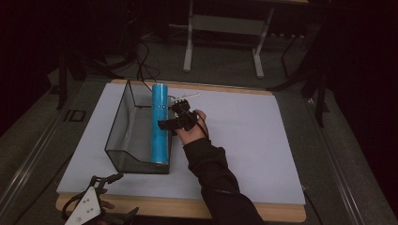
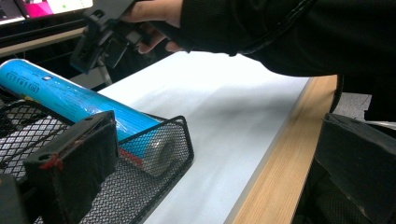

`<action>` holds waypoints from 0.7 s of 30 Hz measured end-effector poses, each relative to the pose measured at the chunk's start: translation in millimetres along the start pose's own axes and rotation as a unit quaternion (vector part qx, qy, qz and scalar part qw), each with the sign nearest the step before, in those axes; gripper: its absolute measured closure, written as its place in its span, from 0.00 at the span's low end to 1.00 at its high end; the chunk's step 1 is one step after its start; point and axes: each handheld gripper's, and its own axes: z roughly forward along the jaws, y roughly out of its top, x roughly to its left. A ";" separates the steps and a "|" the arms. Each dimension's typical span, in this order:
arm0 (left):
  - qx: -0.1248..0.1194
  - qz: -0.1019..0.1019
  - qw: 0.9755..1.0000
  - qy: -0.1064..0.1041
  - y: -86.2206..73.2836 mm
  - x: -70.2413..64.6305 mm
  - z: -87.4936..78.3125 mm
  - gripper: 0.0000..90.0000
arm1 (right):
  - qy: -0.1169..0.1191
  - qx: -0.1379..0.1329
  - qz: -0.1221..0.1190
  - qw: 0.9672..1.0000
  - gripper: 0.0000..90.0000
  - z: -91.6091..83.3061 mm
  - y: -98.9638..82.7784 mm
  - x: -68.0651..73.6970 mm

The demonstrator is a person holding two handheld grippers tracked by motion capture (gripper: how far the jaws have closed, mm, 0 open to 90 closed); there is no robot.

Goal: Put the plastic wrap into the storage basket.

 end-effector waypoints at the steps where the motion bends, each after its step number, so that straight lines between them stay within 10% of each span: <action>1: 0.000 0.000 1.000 0.000 0.0 0.0 0.0 0.00 | 0.001 -0.001 -0.005 1.000 0.15 -2.3 -1.7 -1.1; 21: 0.000 -0.003 1.000 -0.002 -0.2 0.2 0.3 0.00 | -0.005 -0.046 -0.032 0.998 0.15 -42.9 -37.1 -33.6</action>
